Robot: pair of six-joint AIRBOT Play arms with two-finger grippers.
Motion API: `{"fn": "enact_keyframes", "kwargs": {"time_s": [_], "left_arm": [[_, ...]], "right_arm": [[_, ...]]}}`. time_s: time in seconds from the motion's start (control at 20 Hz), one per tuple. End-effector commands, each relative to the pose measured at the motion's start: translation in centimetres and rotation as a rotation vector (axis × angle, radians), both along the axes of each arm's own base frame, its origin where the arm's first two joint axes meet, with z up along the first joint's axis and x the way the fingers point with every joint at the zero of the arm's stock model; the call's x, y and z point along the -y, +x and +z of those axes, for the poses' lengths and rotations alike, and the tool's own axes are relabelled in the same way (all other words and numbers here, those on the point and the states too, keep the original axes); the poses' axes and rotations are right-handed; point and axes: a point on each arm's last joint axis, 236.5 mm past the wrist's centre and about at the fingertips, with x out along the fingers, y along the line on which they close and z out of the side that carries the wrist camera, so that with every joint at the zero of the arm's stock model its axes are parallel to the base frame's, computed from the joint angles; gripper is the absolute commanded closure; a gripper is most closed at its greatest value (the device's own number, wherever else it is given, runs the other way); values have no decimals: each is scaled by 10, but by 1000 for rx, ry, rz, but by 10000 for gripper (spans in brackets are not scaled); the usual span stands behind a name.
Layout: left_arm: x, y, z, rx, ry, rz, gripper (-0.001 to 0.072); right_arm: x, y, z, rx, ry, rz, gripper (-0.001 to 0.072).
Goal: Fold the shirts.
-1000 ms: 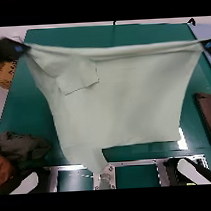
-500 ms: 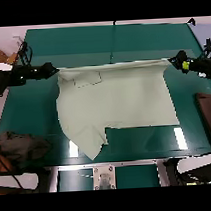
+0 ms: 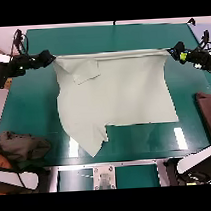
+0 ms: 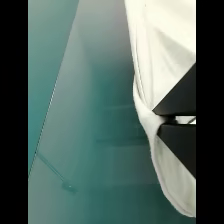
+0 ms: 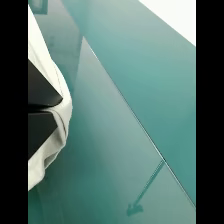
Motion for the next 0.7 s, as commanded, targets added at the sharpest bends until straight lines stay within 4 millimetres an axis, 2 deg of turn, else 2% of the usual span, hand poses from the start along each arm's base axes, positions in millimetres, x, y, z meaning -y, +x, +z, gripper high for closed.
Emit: {"fn": "enact_keyframes", "kwargs": {"time_s": [0.0,0.2,0.35,0.45,0.65], "left_arm": [[6,-15,-12,-69,23,-61,680],[-7,-69,-67,-356,165,-139,680],[-6,-102,-93,-494,183,-185,680],[0,-117,-111,-543,176,-200,680],[14,-126,-136,-557,186,-194,680]], "right_arm": [[-1,-15,-17,-66,-48,78,699],[12,-67,-65,-295,-163,203,700],[15,-97,-93,-409,-218,269,700],[11,-109,-107,-452,-209,284,699],[7,-119,-122,-484,-187,287,699]]}}
